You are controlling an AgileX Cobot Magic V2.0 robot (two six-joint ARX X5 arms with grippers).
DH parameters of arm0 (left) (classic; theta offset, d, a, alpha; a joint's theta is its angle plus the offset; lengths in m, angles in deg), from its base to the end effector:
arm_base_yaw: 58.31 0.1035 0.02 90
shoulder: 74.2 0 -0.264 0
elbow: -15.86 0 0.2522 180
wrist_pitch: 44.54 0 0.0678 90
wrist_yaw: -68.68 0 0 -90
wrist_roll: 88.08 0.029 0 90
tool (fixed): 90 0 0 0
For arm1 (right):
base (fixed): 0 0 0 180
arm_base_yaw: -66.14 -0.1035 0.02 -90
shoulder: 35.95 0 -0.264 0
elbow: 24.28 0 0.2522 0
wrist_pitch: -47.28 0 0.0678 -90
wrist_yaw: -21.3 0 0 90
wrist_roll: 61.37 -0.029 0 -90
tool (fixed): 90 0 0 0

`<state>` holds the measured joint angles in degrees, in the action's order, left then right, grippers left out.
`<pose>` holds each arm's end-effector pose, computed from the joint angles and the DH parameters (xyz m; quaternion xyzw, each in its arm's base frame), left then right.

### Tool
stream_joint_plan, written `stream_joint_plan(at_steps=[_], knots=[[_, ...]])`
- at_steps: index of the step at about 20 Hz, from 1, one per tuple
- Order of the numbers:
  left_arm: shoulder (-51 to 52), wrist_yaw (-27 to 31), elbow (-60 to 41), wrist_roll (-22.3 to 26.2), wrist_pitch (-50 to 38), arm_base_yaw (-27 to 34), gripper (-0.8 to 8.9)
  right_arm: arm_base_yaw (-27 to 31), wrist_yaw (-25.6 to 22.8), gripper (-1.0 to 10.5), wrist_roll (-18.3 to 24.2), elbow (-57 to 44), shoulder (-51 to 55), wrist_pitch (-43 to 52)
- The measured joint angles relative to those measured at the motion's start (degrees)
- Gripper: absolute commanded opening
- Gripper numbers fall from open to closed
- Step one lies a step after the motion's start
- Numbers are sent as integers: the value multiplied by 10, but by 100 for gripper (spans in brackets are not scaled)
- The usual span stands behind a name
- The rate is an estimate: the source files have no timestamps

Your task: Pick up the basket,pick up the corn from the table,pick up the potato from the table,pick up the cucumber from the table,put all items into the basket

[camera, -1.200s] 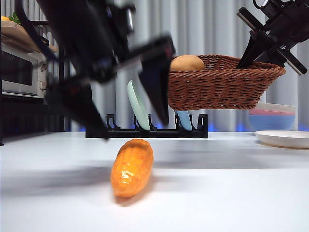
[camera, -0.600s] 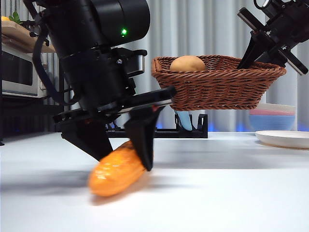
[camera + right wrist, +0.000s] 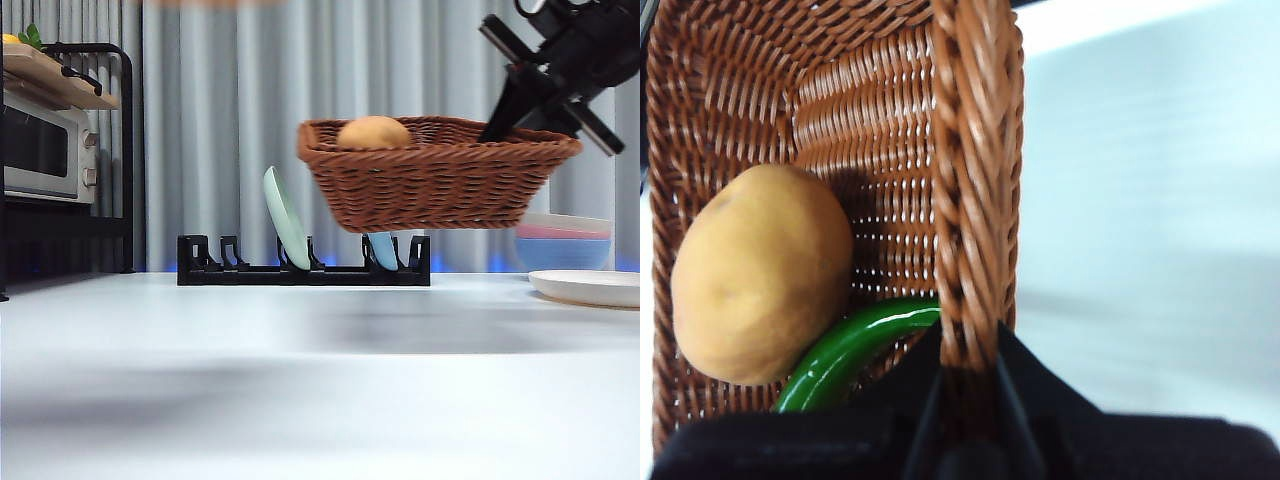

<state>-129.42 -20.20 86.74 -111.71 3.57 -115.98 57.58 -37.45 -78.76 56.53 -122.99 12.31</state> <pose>0.1042 -0.1636 0.3365 -0.0389 0.3314 -0.3954 0.8558 0.3209 0.0635 0.2788 0.2015 0.3892 0.2629 0.8596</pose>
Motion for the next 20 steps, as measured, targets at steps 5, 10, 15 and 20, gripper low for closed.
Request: stream_joint_plan(at_steps=[5,10,15,20], knots=[[-59,29,38,16,-102,76,-8,-97,-49,-12,-1,0,-1,-11],[-206,19,100,51,-143,158,-8,-163,-56,-12,-9,0,-1,-13],[-307,-9,190,57,-145,188,-8,-181,-64,-12,-15,0,-1,-14],[-348,-10,192,76,-129,197,565,-181,-83,-12,-17,0,-1,-28]])
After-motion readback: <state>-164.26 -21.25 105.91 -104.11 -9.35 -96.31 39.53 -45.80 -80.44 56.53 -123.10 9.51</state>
